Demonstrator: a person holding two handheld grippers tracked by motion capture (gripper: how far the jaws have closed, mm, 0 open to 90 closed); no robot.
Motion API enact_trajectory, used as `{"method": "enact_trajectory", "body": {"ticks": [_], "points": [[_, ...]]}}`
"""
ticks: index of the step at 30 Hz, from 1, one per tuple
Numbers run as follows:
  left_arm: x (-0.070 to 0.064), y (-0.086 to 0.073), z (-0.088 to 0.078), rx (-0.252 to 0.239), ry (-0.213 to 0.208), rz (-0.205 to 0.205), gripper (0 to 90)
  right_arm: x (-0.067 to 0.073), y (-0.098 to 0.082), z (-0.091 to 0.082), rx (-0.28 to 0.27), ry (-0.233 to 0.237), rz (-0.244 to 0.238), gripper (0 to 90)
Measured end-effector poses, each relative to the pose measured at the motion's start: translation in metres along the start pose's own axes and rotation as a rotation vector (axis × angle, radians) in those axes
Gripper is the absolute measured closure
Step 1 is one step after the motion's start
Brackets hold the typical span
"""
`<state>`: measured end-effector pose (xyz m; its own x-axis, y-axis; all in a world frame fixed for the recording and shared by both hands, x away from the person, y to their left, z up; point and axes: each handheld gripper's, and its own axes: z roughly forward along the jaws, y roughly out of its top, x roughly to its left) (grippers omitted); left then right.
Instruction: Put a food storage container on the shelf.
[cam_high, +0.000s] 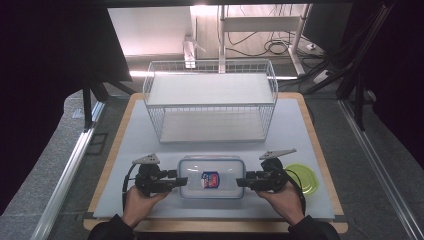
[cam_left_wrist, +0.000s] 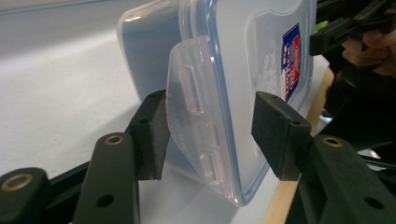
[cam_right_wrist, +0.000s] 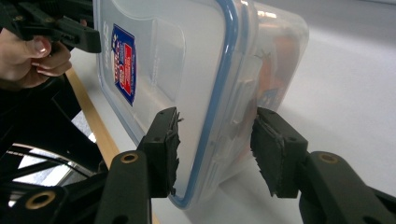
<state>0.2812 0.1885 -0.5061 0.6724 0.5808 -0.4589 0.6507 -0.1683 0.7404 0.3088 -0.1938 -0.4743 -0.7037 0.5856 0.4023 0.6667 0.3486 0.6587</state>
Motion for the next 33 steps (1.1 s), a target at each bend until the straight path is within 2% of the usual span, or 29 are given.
{"method": "enact_trajectory", "body": {"ticks": [2, 7, 11, 17, 22, 28, 33], "points": [[-0.001, 0.001, 0.001, -0.001, 0.011, 0.003, 47.7, -0.002, -0.001, 0.000, -0.021, 0.007, 0.022, 52.6], [-0.003, 0.005, 0.003, 0.007, 0.021, 0.024, 47.8, 0.001, 0.003, -0.005, -0.060, -0.013, 0.005, 52.9], [-0.004, 0.010, 0.001, -0.008, 0.024, 0.032, 47.8, 0.000, 0.005, -0.008, -0.075, -0.010, 0.010, 53.0], [-0.007, 0.027, -0.008, -0.036, 0.028, 0.063, 47.9, 0.002, 0.014, -0.014, -0.122, 0.003, 0.016, 53.3], [-0.008, 0.036, -0.012, -0.035, 0.035, 0.073, 47.8, 0.001, 0.020, -0.017, -0.139, 0.016, 0.021, 53.5], [-0.010, 0.051, -0.015, -0.045, 0.043, 0.080, 47.7, 0.002, 0.033, -0.025, -0.171, 0.003, 0.005, 53.2], [-0.013, 0.068, -0.023, -0.065, 0.050, 0.088, 47.7, 0.005, 0.051, -0.033, -0.199, -0.004, -0.025, 53.3]]}}
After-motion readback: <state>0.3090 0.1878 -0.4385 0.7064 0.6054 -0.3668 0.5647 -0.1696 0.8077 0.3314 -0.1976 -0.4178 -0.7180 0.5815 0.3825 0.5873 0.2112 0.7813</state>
